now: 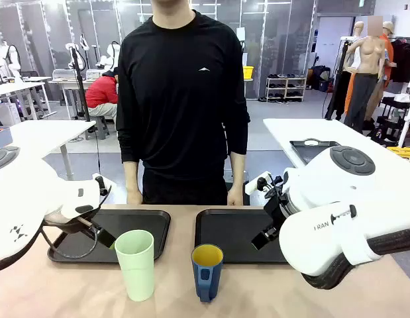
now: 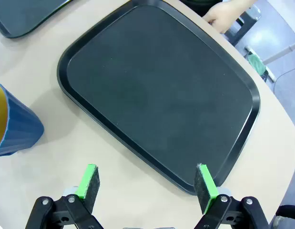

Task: Sort and store the cups by type.
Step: Pick up the Reusable plastic cup.

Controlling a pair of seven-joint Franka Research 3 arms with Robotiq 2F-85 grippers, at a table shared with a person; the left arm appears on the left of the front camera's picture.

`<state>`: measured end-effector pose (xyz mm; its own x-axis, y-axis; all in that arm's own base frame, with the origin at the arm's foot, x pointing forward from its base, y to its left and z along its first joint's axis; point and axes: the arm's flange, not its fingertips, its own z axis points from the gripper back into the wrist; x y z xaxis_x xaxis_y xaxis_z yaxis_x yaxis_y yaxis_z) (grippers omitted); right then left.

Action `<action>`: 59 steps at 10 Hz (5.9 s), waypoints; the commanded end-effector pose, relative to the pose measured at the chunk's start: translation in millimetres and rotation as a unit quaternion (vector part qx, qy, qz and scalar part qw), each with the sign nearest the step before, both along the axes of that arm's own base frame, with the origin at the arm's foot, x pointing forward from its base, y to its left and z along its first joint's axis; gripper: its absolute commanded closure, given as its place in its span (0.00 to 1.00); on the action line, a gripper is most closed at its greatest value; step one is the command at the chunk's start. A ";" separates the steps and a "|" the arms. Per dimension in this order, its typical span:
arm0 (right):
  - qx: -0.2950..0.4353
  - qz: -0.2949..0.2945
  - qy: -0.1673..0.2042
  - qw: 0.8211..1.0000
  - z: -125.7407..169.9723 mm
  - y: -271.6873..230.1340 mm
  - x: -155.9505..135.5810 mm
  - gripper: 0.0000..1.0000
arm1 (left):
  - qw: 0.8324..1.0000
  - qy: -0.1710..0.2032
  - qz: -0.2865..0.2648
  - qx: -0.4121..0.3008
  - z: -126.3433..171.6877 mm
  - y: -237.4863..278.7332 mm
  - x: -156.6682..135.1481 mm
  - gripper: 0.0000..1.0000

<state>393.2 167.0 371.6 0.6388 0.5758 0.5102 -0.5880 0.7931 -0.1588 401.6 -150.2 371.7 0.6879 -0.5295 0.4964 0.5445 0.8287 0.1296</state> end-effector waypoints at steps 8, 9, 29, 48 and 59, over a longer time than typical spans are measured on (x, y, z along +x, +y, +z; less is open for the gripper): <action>0.000 0.000 0.000 1.000 0.0 0.0 0.0 0.00 | 1.000 0.000 0.000 0.000 0.0 -0.2 -0.1 0.00; 0.000 0.000 0.000 1.000 0.0 0.0 0.0 0.00 | 1.000 0.000 0.000 0.000 0.0 -0.2 -0.1 0.00; 0.000 0.000 0.000 1.000 0.0 0.0 0.0 0.00 | 1.000 0.000 0.000 0.000 0.0 -0.2 -0.1 0.00; 0.000 0.000 0.000 1.000 0.0 0.0 0.0 0.00 | 1.000 -0.004 0.019 0.012 0.8 7.0 -0.3 0.00; -0.082 -0.108 -0.111 0.984 134.3 23.2 -75.0 0.00 | 0.993 -0.118 -0.001 -0.018 99.7 24.2 -37.4 0.00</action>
